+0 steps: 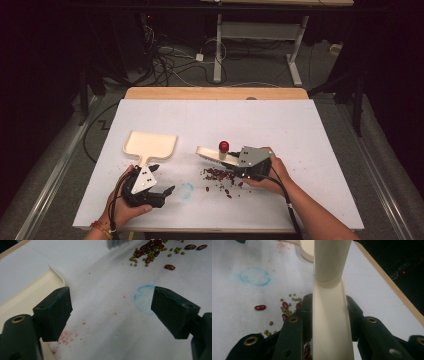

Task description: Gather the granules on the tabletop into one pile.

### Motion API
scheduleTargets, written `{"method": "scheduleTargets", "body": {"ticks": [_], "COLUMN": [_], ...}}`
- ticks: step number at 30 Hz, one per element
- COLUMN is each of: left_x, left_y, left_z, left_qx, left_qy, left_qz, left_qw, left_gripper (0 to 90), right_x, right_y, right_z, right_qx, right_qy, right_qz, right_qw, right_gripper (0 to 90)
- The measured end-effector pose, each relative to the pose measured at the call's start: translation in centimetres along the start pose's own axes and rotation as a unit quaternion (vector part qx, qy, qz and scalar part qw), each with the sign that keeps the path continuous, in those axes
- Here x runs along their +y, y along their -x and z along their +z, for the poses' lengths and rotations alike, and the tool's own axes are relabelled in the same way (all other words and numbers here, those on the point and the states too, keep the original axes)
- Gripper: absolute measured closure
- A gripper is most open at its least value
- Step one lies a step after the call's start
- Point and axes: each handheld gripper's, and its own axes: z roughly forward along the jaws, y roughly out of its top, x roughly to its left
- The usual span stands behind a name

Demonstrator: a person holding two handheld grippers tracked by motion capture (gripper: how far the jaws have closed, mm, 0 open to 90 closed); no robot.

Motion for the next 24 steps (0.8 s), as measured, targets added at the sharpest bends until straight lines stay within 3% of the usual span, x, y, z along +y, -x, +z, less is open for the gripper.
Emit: {"method": "scheduleTargets", "body": {"ticks": [4, 6, 7, 9, 10, 12, 14, 16, 17, 19, 24], "left_x": [-0.1, -0.2, -0.3, -0.5, -0.6, -0.7, -0.7, -0.7, -0.7, -0.7, -0.8], "left_y": [-0.4, -0.6, -0.7, -0.9, -1.1, -1.4, -1.5, -1.5, -1.5, -1.5, -1.4], "left_z": [-0.5, -0.8, -0.9, -1.1, -1.3, -1.5, -1.6, -1.6, -1.6, -1.6, -1.3], "left_qx": [0.012, 0.019, 0.027, 0.038, 0.042, 0.049, 0.052, 0.054, 0.054, 0.053, 0.049], "left_qy": [0.007, 0.007, 0.007, 0.004, 0.005, 0.011, 0.013, 0.011, 0.011, 0.010, 0.003], "left_qz": [-0.001, -0.006, -0.004, -0.002, -0.007, -0.007, -0.007, -0.005, -0.006, -0.006, -0.001], "left_qw": [0.9999, 0.9998, 0.9996, 0.9993, 0.9991, 0.9987, 0.9985, 0.9985, 0.9985, 0.9985, 0.9988], "left_gripper": [16.7, 16.7, 16.7, 16.7, 16.7, 16.7, 16.7, 16.7, 16.7, 16.7, 16.7], "right_x": [0.8, 1.7, 2.3, 2.4, 2.7, 2.7, 2.6, 2.4, 2.2, 1.9, 1.4], "right_y": [-0.3, -0.9, -1.7, -2.1, -3.5, -3.9, -5.0, -5.7, -6.0, -6.3, -5.1], "right_z": [-1.1, -2.0, -2.5, -2.6, -2.5, -2.4, -1.8, -1.1, -0.6, 0.1, 0.5], "right_qx": [0.002, 0.025, 0.047, 0.057, 0.088, 0.098, 0.126, 0.155, 0.159, 0.155, 0.134], "right_qy": [0.009, 0.018, 0.025, 0.026, 0.020, 0.015, 0.003, -0.006, -0.013, -0.027, -0.029], "right_qz": [0.025, 0.054, 0.084, 0.095, 0.114, 0.120, 0.131, 0.151, 0.152, 0.150, 0.177], "right_qw": [0.9997, 0.9981, 0.9950, 0.9935, 0.9894, 0.9878, 0.9833, 0.9764, 0.9753, 0.9762, 0.9746], "right_gripper": [67.5, 67.5, 67.4, 67.4, 67.4, 67.4, 67.5, 67.4, 67.4, 67.4, 67.4]}}
